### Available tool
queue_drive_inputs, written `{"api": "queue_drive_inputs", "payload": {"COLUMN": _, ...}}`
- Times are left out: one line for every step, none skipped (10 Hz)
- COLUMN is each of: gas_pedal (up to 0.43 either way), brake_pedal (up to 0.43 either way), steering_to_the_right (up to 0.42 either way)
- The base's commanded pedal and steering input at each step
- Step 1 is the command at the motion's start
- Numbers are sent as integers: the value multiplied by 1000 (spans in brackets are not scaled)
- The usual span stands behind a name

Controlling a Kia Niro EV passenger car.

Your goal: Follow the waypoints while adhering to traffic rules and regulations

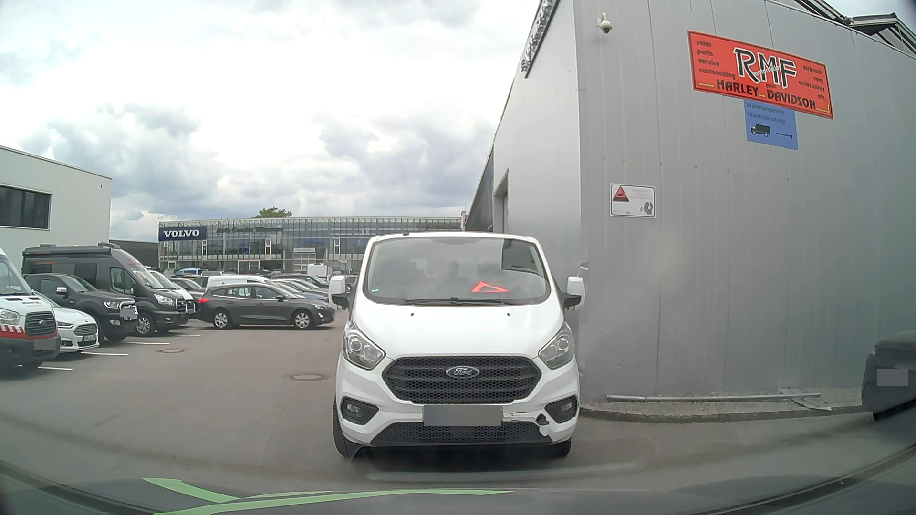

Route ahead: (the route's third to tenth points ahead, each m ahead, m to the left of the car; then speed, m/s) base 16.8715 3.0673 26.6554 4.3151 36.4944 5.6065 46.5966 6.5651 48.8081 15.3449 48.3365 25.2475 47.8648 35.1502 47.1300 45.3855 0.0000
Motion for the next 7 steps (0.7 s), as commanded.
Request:
{"api": "queue_drive_inputs", "payload": {"gas_pedal": 0, "brake_pedal": 470, "steering_to_the_right": -462}}
{"api": "queue_drive_inputs", "payload": {"gas_pedal": 0, "brake_pedal": 470, "steering_to_the_right": -463}}
{"api": "queue_drive_inputs", "payload": {"gas_pedal": 0, "brake_pedal": 470, "steering_to_the_right": -463}}
{"api": "queue_drive_inputs", "payload": {"gas_pedal": 0, "brake_pedal": 470, "steering_to_the_right": -462}}
{"api": "queue_drive_inputs", "payload": {"gas_pedal": 0, "brake_pedal": 470, "steering_to_the_right": -462}}
{"api": "queue_drive_inputs", "payload": {"gas_pedal": 0, "brake_pedal": 470, "steering_to_the_right": -462}}
{"api": "queue_drive_inputs", "payload": {"gas_pedal": 0, "brake_pedal": 470, "steering_to_the_right": -463}}
